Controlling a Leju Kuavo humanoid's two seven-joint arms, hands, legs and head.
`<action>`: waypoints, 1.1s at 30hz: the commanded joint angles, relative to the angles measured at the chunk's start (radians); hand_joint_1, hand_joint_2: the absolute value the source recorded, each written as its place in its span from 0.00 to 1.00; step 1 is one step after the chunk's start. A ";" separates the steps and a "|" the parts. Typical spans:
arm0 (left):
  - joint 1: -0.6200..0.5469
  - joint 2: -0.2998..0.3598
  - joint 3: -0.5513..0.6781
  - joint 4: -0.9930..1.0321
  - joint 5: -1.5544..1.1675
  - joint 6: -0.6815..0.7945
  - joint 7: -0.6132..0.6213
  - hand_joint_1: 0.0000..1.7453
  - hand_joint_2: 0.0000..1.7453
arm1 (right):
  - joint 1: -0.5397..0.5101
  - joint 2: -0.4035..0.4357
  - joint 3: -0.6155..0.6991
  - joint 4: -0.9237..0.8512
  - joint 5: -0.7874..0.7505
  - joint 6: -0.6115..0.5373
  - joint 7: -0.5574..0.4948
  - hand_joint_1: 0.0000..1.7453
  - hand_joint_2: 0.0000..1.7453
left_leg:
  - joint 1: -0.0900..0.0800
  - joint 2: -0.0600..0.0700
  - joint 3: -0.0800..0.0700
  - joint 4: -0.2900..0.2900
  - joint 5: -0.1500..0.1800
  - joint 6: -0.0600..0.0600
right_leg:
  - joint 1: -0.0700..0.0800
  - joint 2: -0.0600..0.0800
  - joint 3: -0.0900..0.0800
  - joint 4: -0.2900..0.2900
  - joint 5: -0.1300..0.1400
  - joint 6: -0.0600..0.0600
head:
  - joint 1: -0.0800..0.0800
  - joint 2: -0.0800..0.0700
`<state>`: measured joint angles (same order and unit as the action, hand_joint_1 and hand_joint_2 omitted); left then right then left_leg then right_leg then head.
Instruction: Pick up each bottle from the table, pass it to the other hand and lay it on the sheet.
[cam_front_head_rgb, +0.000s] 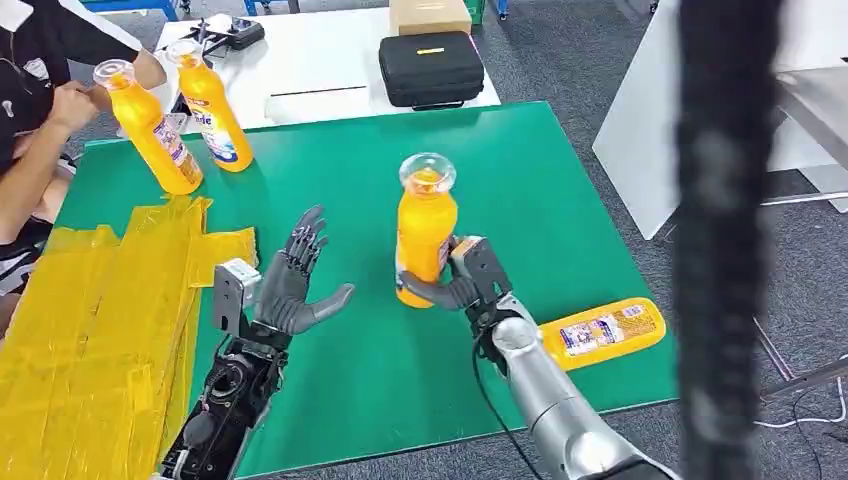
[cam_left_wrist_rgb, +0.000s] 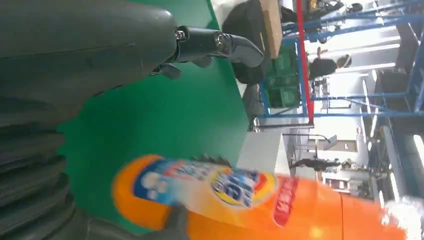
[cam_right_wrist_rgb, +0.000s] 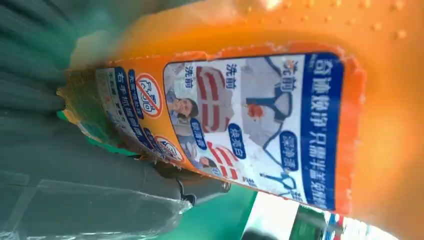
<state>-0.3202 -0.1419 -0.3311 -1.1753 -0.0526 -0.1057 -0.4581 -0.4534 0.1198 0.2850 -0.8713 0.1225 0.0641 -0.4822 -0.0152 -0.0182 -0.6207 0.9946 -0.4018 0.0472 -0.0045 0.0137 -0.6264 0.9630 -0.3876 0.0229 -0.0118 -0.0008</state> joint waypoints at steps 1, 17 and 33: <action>-0.050 0.000 -0.066 0.023 0.001 0.000 0.019 0.00 1.00 | -0.022 0.021 0.079 -0.001 0.010 -0.003 0.019 1.00 1.00 | 0.001 0.001 0.006 0.002 -0.004 -0.004 | 0.001 -0.002 0.006 0.001 -0.004 -0.001 | 0.000 0.000; -0.046 0.001 -0.099 -0.011 0.029 0.005 0.028 0.00 1.00 | -0.091 0.063 0.190 0.121 0.078 -0.027 0.046 1.00 1.00 | 0.000 0.002 0.002 0.000 -0.001 -0.002 | 0.000 0.001 0.002 0.000 -0.001 0.000 | 0.000 0.000; -0.038 -0.004 -0.115 0.022 0.082 -0.035 0.012 0.00 1.00 | -0.083 0.074 0.242 0.161 0.113 -0.041 0.023 1.00 1.00 | 0.001 0.002 0.005 0.000 -0.003 -0.004 | 0.001 0.000 0.005 0.000 -0.002 -0.001 | 0.000 0.000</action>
<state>-0.3298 -0.1579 -0.4139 -1.2070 0.0027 -0.1152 -0.4482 -0.4871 0.1888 0.4772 -0.7999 0.2354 0.0214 -0.4604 -0.0153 -0.0184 -0.6215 0.9946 -0.4019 0.0472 -0.0046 0.0136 -0.6269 0.9630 -0.3876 0.0229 -0.0114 -0.0008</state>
